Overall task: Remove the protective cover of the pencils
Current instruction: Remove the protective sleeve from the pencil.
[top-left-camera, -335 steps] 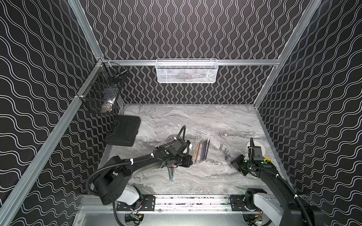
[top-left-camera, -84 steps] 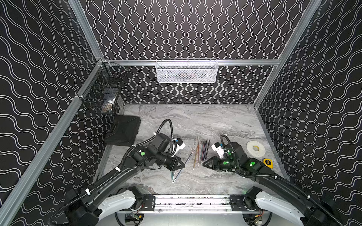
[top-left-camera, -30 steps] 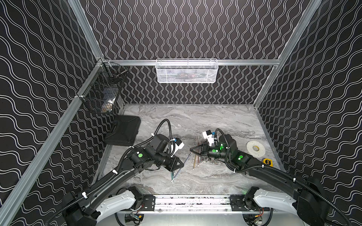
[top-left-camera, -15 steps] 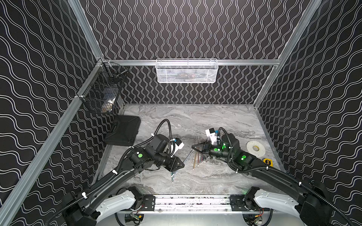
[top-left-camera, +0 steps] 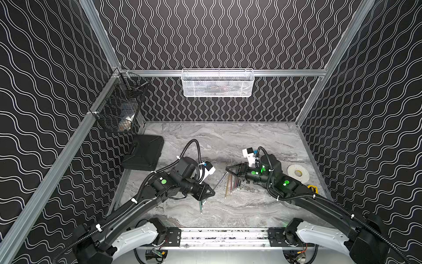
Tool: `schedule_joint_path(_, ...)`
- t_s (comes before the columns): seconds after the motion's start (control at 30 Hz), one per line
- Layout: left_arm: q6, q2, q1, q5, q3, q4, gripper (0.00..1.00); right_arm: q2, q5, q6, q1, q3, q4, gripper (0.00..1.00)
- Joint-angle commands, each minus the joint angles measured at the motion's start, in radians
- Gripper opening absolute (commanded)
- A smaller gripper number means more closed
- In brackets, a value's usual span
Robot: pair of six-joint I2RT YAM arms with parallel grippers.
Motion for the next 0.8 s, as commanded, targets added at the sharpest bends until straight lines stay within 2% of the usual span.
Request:
schedule_joint_path(0.0,-0.005,0.003,0.003,-0.005,-0.002,0.000,0.00,0.003,0.006,-0.002,-0.002,0.005,0.022,0.04)
schedule_joint_path(0.1,-0.005,0.005,0.003,-0.014,-0.001,-0.005,0.00,0.007,0.001,0.000,-0.002,0.000,0.031,0.06)
schedule_joint_path(0.13,-0.007,0.007,0.003,-0.013,0.000,-0.004,0.00,0.008,-0.001,-0.001,-0.003,0.000,0.032,0.10)
schedule_joint_path(0.2,-0.006,0.007,0.003,-0.017,-0.001,-0.006,0.00,0.010,-0.004,-0.006,-0.002,-0.001,0.024,0.25)
schedule_joint_path(0.3,-0.007,0.007,0.003,-0.023,0.001,-0.006,0.00,0.014,-0.012,-0.019,-0.002,0.002,-0.002,0.38)
schedule_joint_path(0.53,-0.007,0.015,0.003,-0.026,0.003,-0.009,0.00,0.042,-0.063,0.005,-0.003,-0.028,0.062,0.36)
schedule_joint_path(0.77,-0.006,0.016,0.003,-0.023,0.001,-0.007,0.00,0.053,-0.061,0.003,-0.002,-0.020,0.063,0.32)
